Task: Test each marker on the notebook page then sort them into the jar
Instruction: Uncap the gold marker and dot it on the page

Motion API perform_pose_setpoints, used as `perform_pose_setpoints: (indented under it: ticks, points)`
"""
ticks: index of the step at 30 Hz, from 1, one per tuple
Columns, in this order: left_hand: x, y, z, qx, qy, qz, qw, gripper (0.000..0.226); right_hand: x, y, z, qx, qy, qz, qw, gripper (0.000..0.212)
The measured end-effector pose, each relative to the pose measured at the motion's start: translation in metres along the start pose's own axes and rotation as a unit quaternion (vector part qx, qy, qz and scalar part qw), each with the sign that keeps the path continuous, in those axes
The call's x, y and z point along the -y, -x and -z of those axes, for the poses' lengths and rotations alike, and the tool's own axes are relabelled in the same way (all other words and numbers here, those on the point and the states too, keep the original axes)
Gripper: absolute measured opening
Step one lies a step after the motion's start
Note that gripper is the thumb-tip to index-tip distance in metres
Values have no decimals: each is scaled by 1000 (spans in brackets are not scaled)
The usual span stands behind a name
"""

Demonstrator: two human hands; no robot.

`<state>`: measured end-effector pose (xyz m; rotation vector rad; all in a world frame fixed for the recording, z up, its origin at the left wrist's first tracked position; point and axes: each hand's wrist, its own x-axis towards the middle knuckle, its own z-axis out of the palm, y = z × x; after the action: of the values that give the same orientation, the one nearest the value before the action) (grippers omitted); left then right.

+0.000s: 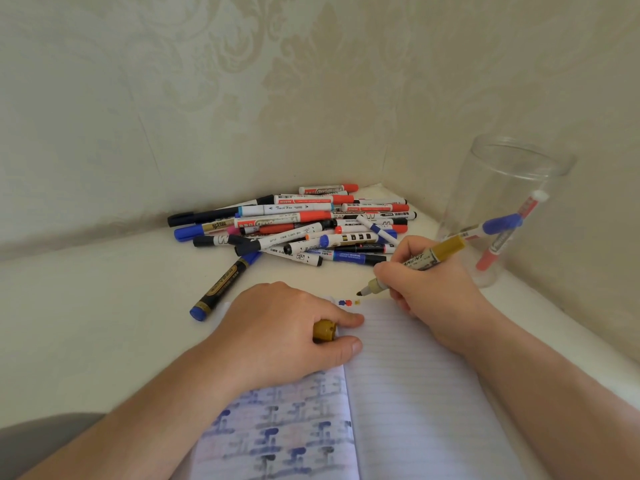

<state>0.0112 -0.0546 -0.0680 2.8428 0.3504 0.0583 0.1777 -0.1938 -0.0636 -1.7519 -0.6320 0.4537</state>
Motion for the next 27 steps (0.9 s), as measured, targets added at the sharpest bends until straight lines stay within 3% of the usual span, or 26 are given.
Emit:
perform_pose_setpoints:
  ticks: [11, 22, 27]
  points:
    - [-1, 0, 0, -9, -9, -7, 1000, 45, 4, -2, 2, 11, -76, -18, 997, 27]
    - [0, 0, 0, -7, -9, -11, 1000, 45, 4, 5, 9, 85, 5, 30, 996, 17]
    - [-1, -1, 0, -7, -10, -5, 1000, 45, 5, 7, 12, 104, 42, 62, 992, 21]
